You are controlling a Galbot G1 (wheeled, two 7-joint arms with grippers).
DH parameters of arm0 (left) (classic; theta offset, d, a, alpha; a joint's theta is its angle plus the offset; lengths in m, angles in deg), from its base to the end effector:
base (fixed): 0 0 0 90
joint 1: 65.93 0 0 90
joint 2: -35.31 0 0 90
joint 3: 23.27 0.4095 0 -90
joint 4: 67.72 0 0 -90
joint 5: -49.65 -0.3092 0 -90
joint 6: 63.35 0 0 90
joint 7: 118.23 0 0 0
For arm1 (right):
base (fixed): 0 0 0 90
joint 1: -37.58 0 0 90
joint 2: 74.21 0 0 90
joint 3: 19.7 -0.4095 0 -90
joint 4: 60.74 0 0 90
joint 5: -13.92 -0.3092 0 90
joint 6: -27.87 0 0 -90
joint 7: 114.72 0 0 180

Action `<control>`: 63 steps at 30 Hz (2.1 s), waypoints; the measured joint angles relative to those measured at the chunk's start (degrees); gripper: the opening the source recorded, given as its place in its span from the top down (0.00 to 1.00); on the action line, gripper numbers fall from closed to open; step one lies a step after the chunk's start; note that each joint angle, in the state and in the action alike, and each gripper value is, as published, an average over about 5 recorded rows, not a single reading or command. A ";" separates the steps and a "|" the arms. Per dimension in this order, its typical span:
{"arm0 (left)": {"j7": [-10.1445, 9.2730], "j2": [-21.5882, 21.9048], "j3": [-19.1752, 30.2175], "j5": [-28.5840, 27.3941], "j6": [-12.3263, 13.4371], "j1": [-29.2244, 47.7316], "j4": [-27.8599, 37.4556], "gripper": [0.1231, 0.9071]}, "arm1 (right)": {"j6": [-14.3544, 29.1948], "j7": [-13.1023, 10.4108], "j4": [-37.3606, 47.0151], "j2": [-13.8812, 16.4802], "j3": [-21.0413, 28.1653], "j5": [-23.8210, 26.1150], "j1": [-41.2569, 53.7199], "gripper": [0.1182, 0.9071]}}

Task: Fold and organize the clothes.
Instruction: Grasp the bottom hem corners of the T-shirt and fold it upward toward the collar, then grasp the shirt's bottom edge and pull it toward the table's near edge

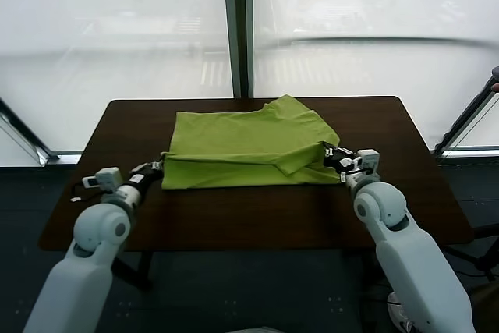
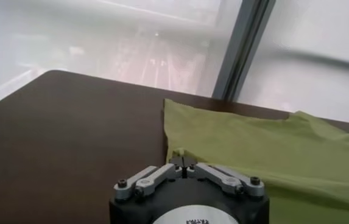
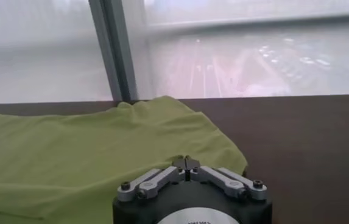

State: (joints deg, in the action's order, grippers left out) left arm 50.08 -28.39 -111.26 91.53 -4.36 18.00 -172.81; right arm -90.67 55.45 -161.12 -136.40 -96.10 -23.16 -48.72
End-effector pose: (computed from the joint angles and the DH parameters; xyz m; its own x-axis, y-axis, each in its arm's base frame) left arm 0.2650 0.1364 -0.3295 -0.8947 0.0745 0.4404 -0.0093 0.9827 -0.1852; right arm 0.3173 -0.1018 -0.3265 -0.9037 -0.1751 0.3907 -0.1518 0.9843 0.0901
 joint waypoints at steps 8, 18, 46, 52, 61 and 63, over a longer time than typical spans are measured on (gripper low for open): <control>1.26 -0.31 0.20 -2.35 0.54 0.86 0.48 0.58 | 1.22 2.02 -4.81 2.09 -3.52 1.24 -5.51 0.01; 1.70 -1.50 -1.83 -4.25 -1.94 -3.01 -3.68 0.01 | 0.81 2.83 -13.20 6.01 -7.82 3.58 -16.28 0.00; 2.83 -5.52 -2.66 -8.08 -1.14 -11.99 -7.14 0.60 | 0.83 5.30 -9.35 6.83 -7.95 3.73 -18.20 0.90; 2.83 -5.26 -2.93 -8.21 -1.17 -12.68 -7.82 0.96 | 0.20 4.56 -11.06 8.04 -8.81 1.16 -19.29 0.97; 2.75 -3.70 -4.03 -8.31 -1.19 -15.06 -10.04 0.97 | -2.56 1.10 -15.50 12.02 -11.55 -6.27 -23.68 0.97; 2.71 -3.17 -4.42 -8.29 -1.19 -15.90 -10.72 0.97 | -3.37 0.20 -16.81 13.42 -12.63 -8.45 -25.58 0.97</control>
State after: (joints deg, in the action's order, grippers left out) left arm 52.79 -31.56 -115.68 83.23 -5.56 2.10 -183.53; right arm -94.04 55.65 -177.93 -122.99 -108.73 -31.61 -74.29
